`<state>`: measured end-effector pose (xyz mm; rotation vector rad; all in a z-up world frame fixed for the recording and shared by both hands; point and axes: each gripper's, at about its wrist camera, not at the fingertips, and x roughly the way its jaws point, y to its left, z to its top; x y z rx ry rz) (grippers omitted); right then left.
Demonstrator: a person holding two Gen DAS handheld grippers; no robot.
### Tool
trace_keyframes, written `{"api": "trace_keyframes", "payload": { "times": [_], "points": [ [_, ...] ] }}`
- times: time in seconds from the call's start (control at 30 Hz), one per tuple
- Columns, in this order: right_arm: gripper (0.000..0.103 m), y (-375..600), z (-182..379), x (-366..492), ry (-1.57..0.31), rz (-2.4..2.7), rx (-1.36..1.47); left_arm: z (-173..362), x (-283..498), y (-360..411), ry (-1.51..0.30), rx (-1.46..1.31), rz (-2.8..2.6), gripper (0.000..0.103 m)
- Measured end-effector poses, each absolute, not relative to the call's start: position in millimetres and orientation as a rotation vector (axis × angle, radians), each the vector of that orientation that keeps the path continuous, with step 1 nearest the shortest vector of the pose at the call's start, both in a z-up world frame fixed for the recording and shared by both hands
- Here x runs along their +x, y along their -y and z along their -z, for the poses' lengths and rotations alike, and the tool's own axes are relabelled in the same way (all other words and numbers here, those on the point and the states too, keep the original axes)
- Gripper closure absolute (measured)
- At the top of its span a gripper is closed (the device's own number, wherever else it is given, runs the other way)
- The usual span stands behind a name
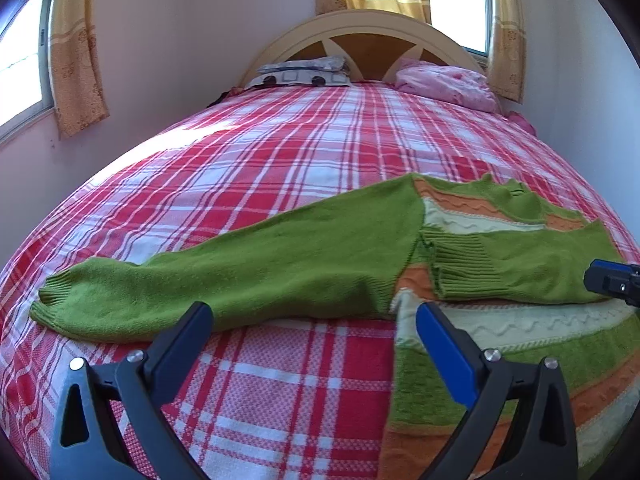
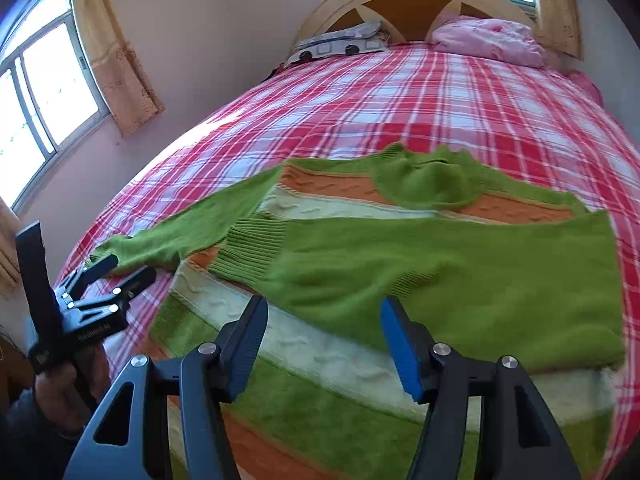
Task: Fold small clothes
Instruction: 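Lower the sleeve onto the body and open the right gripper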
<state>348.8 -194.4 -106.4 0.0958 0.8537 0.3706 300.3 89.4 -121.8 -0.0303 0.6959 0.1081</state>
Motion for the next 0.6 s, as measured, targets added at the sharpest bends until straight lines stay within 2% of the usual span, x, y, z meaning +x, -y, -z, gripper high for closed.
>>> {"api": "trace_keyframes", "payload": {
  "times": [0.1, 0.2, 0.27, 0.43, 0.6],
  "points": [
    [0.043, 220.7, 104.8, 325.7, -0.799, -0.280, 0.041, 106.3, 303.0, -67.3, -0.687, 0.023, -0.041, 0.000],
    [0.043, 244.6, 111.8, 313.0, -0.758, -0.188, 0.030, 100.2, 318.8, -47.0, -0.707, 0.054, 0.023, 0.011],
    [0.043, 259.9, 119.3, 303.5, -0.737, -0.152, 0.072, 104.8, 337.2, -39.1, -0.746, 0.042, 0.040, 0.023],
    [0.041, 278.0, 130.1, 290.5, -0.704, -0.151, 0.157, 128.5, 366.9, -31.8, -0.845, -0.029, 0.066, 0.040],
    [0.039, 272.0, 132.6, 289.6, -0.690, -0.149, 0.136, 144.4, 378.5, -21.4, -0.888, -0.086, 0.085, 0.044]
  ]
}}
